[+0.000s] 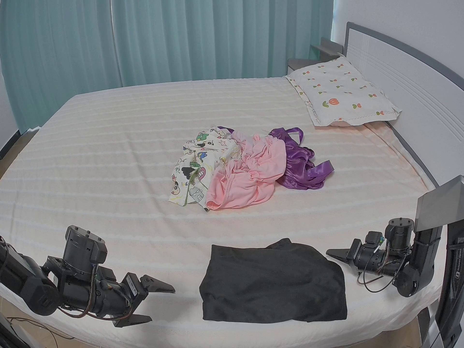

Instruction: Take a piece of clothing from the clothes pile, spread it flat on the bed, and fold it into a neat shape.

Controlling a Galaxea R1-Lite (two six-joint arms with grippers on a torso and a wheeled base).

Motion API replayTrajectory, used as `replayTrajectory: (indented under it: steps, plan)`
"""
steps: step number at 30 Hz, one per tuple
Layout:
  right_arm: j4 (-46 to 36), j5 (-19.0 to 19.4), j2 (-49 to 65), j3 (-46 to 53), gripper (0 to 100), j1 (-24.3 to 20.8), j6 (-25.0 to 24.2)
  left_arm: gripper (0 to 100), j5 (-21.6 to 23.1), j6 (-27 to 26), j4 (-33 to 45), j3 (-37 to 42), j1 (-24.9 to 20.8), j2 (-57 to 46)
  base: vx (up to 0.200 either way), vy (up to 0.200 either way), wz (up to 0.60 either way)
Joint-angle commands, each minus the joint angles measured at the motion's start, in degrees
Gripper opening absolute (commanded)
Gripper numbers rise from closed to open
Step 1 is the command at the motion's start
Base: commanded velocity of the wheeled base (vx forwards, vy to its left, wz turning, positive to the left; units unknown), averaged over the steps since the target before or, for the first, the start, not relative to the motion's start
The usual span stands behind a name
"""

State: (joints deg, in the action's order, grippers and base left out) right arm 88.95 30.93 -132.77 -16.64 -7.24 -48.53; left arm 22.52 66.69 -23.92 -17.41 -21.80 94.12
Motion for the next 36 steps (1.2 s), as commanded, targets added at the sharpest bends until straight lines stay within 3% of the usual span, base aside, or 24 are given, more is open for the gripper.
replayTrajectory:
  steps: [1, 13, 20, 21, 36]
  plan:
    - [0.6, 0.1, 2.2, 1.9, 100, 0.8, 0.0, 100, 0.0, 0.0, 0.0, 0.0, 0.0, 0.2, 0.0, 0.0, 0.0]
    - [-1.0, 0.1, 2.2, 3.8, 100, 0.9, -0.2, 100, 0.0, 0.0, 0.0, 0.0, 0.0, 0.3, 0.0, 0.0, 0.0]
    - [-0.9, -0.2, 2.2, 1.7, 100, -2.8, -5.5, 100, 0.0, 0.0, 0.0, 0.0, 0.0, 0.3, 0.0, 0.0, 0.0]
    - [-1.0, -0.3, 2.2, 1.3, 0, -2.8, -5.7, 100, 0.0, 0.0, 0.0, 0.0, 0.0, 0.2, 0.0, 0.0, 0.0]
    - [-0.8, -1.0, 2.3, 1.8, 0, -1.9, -6.5, 100, 0.0, 0.1, 0.0, 0.0, 0.0, 0.4, 0.0, 0.0, 0.0]
